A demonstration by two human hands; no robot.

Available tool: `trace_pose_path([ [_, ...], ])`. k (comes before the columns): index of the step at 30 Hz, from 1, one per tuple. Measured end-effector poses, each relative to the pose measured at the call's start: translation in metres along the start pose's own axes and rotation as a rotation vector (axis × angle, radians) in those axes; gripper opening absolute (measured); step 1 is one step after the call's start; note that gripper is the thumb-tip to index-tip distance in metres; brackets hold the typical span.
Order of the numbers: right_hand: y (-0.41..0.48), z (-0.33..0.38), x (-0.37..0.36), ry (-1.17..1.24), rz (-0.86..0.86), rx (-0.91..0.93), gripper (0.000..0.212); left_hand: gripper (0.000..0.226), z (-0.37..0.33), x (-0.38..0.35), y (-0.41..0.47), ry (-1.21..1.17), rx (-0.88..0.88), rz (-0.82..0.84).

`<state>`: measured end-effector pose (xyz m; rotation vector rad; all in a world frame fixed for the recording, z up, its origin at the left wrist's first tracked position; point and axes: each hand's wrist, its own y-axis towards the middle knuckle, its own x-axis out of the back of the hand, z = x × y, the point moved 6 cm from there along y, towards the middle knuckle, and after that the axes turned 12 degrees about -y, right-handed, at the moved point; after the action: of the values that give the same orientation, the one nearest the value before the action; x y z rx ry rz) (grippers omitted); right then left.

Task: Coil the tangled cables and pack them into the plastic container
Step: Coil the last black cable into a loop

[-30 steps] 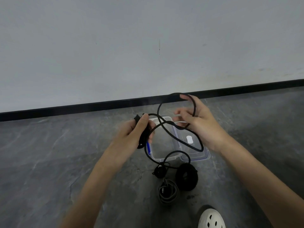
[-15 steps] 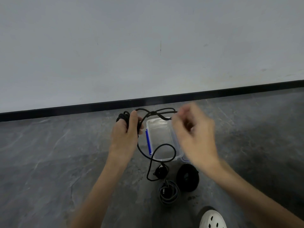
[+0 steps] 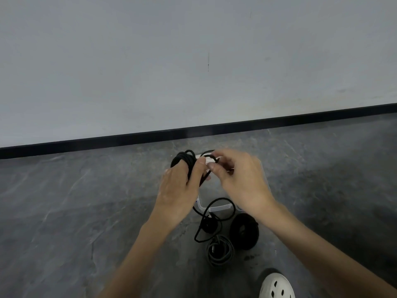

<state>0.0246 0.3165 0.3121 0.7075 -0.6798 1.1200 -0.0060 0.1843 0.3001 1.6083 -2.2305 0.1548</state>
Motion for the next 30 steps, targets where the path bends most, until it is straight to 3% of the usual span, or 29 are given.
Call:
trace_pose_path([
  [4, 0.000, -0.010, 0.003, -0.083, 0.035, 0.008, 0.010, 0.041, 0.003, -0.003, 0.000, 0.009, 0.017, 0.040],
  [6, 0.001, -0.011, 0.003, -0.217, 0.026, 0.050, 0.020, 0.044, 0.002, -0.007, -0.001, -0.036, 0.046, 0.077],
  [11, 0.008, -0.020, 0.007, -0.372, 0.037, 0.057, 0.043, 0.045, 0.005, -0.022, -0.006, -0.439, 0.264, 0.330],
  [16, 0.011, -0.021, 0.003, -0.418, 0.062, 0.078, 0.022, 0.049, 0.002, -0.024, -0.007, -0.711, 0.366, 0.379],
  [18, 0.011, -0.021, 0.000, -0.414, 0.104, 0.066, 0.023, 0.044, 0.000, -0.022, -0.006, -0.807, 0.367, 0.401],
  [22, 0.007, -0.021, -0.014, -0.535, 0.256, 0.077, 0.025, 0.041, -0.003, -0.013, -0.002, -1.074, 0.372, 0.350],
  [24, 0.004, -0.025, -0.023, -0.478, 0.354, 0.065, 0.019, 0.042, -0.005, -0.005, 0.002, -1.199, 0.366, 0.281],
  [30, -0.007, -0.015, -0.041, -0.196, 0.588, 0.153, 0.012, 0.038, 0.000, 0.013, 0.008, -1.190, 0.243, 0.018],
])
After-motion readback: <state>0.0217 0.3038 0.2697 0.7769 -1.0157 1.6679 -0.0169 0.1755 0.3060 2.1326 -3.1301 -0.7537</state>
